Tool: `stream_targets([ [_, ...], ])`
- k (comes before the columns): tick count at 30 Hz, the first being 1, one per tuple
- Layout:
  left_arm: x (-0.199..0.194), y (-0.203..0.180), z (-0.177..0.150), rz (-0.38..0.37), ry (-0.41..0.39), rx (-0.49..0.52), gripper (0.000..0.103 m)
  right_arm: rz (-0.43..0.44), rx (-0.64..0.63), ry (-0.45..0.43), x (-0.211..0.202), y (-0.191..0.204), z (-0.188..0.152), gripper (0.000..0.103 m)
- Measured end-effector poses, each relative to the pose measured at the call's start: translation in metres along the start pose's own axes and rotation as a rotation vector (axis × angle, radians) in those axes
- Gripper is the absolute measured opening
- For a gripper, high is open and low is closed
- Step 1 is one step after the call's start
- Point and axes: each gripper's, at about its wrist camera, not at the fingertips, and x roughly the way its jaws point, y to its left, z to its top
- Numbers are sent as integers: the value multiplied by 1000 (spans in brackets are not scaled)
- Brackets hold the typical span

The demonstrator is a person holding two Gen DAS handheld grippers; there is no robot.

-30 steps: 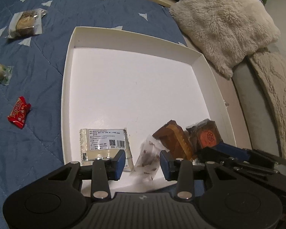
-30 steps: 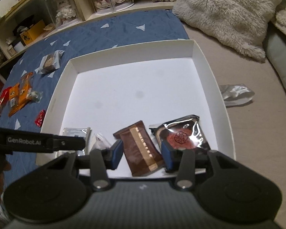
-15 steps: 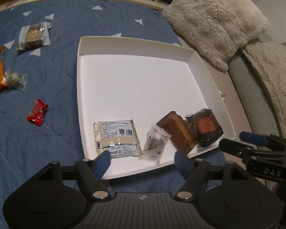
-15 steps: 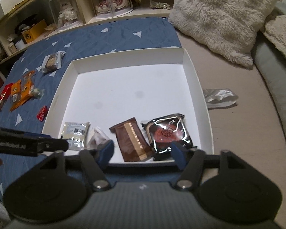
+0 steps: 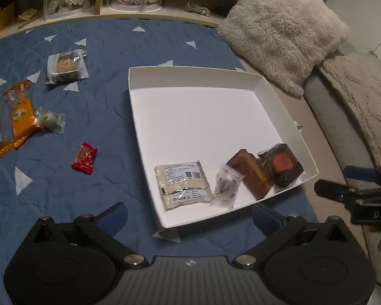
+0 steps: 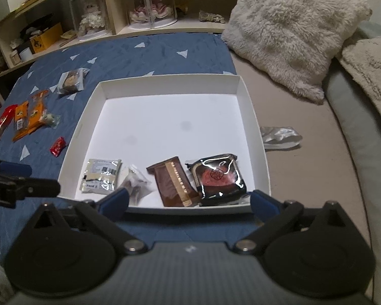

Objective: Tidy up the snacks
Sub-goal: 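Move both tools to the snacks on the quilt and open them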

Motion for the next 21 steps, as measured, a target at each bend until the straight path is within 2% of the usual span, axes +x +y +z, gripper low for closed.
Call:
stream_targets([
  [12,-28,44,3,46,-52,-32,103,22,-14,-18,-8,24,8,102],
  [21,-50,106,2,129,-83,-102,103,82,-14,-28,9,64,20,102],
])
